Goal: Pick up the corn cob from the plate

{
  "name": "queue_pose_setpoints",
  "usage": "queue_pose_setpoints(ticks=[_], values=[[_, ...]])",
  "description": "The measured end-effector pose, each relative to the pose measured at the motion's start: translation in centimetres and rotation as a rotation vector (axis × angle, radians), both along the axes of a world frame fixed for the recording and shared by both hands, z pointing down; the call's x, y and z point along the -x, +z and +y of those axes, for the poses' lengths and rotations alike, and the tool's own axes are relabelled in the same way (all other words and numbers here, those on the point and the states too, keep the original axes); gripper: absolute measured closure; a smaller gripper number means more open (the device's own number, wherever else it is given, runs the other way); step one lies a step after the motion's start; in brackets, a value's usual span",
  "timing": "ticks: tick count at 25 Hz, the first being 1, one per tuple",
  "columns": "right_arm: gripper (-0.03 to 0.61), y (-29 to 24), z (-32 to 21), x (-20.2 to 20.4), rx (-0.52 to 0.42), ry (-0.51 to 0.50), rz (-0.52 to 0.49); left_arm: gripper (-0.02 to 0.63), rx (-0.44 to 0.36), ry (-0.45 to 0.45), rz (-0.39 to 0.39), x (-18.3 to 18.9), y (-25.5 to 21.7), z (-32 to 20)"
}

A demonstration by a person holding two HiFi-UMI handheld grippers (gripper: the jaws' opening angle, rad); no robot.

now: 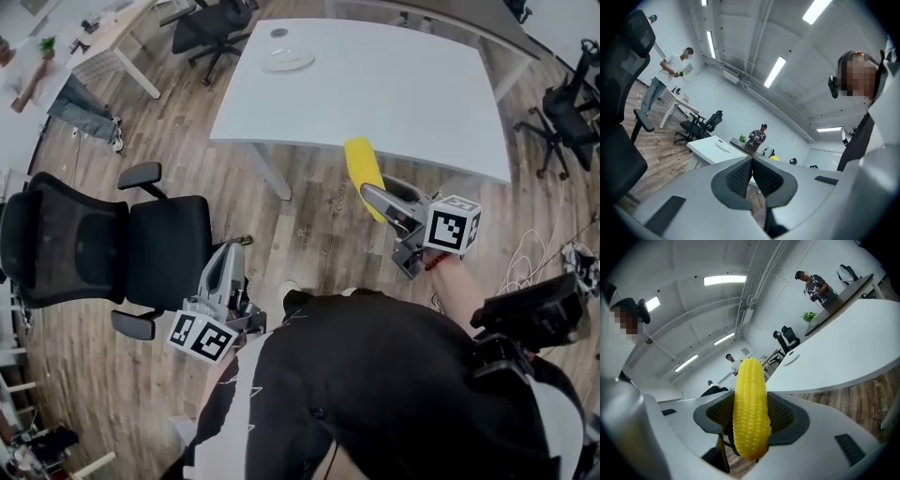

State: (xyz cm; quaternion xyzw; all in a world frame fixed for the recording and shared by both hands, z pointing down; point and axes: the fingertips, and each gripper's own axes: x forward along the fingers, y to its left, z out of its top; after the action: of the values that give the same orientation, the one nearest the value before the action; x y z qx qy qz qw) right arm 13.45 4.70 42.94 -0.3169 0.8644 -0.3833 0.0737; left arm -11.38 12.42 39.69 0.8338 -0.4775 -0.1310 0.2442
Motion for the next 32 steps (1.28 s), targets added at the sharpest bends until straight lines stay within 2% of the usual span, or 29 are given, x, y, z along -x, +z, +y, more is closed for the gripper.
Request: queue_pose_setpoints(ticks=[7, 19, 32], values=[[0.351, -0.1, 2.6, -2.5, 0.028, -0.027, -0.063, 0.600, 0.005, -0.040, 0.007, -3.1, 0.4, 3.4], [0.351, -0.6, 4.3, -3.5, 0.029, -0.052, -0.131, 0.600, 0.016, -0.093, 0.001, -3.0, 0.5, 6.3], [0.351, 0.2, 4.8, -2.7, 0.061, -0.087, -0.124, 0.600, 0.027, -0.100, -0.001, -2.6, 0.4, 6.6]])
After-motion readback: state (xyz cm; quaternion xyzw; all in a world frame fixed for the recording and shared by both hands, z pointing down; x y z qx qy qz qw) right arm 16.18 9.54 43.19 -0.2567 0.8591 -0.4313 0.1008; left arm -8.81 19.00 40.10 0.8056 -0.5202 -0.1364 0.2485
